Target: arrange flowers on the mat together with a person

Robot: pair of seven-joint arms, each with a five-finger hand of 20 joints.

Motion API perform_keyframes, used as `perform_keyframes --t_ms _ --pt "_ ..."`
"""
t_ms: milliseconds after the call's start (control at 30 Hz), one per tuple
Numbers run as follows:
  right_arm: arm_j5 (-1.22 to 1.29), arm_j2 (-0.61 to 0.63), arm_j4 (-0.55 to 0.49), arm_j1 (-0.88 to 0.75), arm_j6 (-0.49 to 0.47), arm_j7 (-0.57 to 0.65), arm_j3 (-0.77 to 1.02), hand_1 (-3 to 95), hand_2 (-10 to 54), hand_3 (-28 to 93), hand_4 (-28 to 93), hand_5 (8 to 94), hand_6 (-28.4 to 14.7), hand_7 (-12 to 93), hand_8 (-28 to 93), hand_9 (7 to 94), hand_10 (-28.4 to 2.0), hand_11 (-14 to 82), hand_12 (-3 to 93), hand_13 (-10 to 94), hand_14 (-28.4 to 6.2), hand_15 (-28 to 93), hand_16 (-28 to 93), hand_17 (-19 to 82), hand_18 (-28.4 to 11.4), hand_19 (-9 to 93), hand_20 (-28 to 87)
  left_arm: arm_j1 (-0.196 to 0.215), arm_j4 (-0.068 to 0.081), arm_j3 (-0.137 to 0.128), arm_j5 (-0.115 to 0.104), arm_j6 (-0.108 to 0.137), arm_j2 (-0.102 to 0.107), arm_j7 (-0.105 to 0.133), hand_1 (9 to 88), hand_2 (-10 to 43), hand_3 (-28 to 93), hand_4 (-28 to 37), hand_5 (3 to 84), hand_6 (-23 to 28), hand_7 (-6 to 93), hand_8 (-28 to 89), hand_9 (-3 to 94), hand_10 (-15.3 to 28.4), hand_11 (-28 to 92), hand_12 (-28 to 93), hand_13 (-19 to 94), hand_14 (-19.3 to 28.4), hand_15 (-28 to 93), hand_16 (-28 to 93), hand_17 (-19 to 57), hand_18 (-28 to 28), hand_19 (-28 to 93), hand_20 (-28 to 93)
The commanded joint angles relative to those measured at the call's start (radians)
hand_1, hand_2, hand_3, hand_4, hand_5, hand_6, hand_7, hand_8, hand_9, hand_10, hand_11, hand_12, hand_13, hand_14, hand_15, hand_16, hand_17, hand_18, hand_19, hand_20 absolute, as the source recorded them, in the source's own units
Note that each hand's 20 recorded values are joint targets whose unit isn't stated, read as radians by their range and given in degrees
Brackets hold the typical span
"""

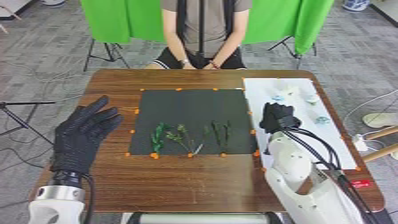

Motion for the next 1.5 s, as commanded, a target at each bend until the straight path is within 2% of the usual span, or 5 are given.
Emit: perform_keyframes --t_ms 33,433,733,1267,1500 --pt "-0.044 -0.023 -0.022 -0.016 0.097 -0.032 0.013 56.4 -9.5 73 -28 86.2 2.0 19 -1 93.7 -6.4 12.2 31.0 83 -2.8 41 28 28 -14.8 75 4 0.037 -0.015 -0.014 -0.004 0.015 -0.006 0.001 22.8 12.9 74 -28.2 42.6 13.6 10.4 -8 41.0 25.1 31 10 31 28.4 57 -14 -3.2 27.9 77 -26" --pt "0.081 -0.234 -0.122 0.054 0.097 -0.411 -0.028 56.8 -9.5 73 -28 87.1 1.7 19 -1 93.7 -6.0 14.1 30.0 85 -2.5 43 29 30 -14.6 76 5 0.003 -0.018 0.011 -0.012 0.015 0.075 0.133 22.9 12.5 75 -28.2 42.7 13.7 10.4 -8 41.2 25.0 32 10 32 28.4 58 -14 -2.0 28.2 80 -26" --pt "0.071 -0.471 -0.066 0.061 -0.117 -0.657 -0.099 57.1 -9.5 73 -28 87.2 1.7 18 0 93.7 -6.4 13.9 30.1 84 -2.6 43 29 30 -14.2 76 4 -0.062 -0.008 0.040 -0.005 -0.013 0.065 0.131 22.9 11.8 75 -28.2 43.2 13.5 10.7 -8 42.1 24.7 32 10 33 28.4 59 -14 -1.2 28.4 82 -27" --pt "0.181 -0.143 -0.124 0.079 0.148 -0.165 -0.088 55.6 -9.5 73 -28 85.3 1.8 18 0 93.7 -7.0 12.0 31.1 82 -3.8 44 28 28 -14.5 74 5 0.024 -0.029 -0.008 -0.020 0.008 0.043 0.127 22.9 11.8 75 -28.2 43.7 13.6 10.8 -8 42.6 24.9 32 11 33 28.4 59 -14 -1.2 28.4 82 -28" --pt "0.168 -0.065 -0.124 0.025 0.071 0.030 0.017 38.9 -9.5 81 -28 61.8 1.1 14 -13 79.3 -13.0 23.9 16.0 72 -9.4 54 14 19 -18.8 73 8 0.039 -0.035 -0.016 -0.024 0.012 0.042 0.131 23.1 11.9 75 -28.2 43.6 13.6 11.0 -8 42.6 24.9 32 11 33 28.4 59 -14 -1.4 28.4 82 -28"
